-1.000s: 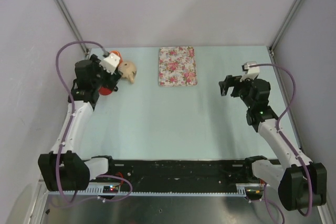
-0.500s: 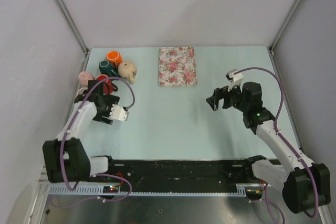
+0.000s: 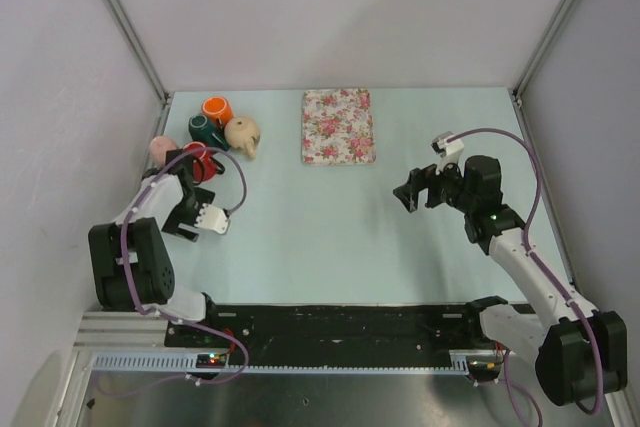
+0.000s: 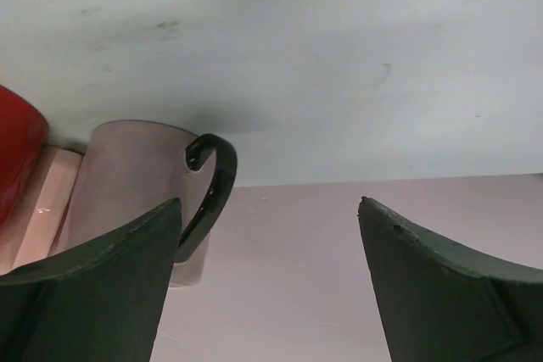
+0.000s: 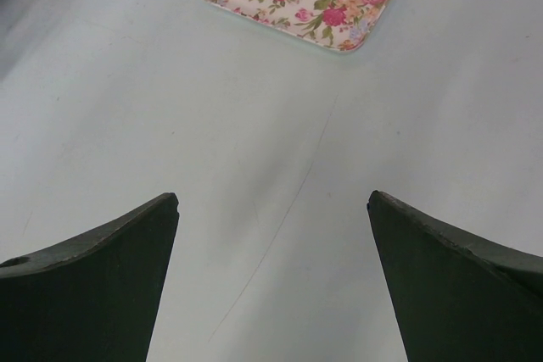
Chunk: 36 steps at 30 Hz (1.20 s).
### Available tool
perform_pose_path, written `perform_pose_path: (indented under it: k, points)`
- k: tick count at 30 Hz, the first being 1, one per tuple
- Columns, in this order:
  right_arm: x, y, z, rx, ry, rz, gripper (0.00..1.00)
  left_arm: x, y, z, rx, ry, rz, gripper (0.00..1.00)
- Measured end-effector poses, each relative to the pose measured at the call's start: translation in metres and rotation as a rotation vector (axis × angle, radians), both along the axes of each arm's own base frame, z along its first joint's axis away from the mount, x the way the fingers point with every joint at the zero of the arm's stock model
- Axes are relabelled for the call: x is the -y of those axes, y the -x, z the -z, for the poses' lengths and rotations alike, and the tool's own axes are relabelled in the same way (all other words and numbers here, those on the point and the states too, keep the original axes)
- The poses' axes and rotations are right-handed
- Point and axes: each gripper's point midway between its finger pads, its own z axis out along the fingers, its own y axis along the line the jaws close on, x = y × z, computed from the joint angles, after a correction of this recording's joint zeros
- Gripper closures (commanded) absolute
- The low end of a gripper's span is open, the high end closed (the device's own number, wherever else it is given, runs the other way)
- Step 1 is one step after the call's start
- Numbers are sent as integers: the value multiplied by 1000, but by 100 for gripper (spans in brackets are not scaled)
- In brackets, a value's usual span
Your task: Turn the mug right side up
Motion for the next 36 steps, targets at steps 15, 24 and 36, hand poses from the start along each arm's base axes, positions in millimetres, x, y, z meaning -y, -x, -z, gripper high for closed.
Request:
perform_pose_path:
  k: [15, 24, 36]
  points:
    - [0, 2, -7, 20, -9, -11, 0, -9, -27, 21, 9, -17, -4, 39]
    - [-6, 11, -27, 83, -41, -61, 0, -20, -36, 32, 13, -65, -19, 58]
    - [-10, 17, -49, 160, -70, -102, 0, -18, -25, 36, 17, -79, -6, 100]
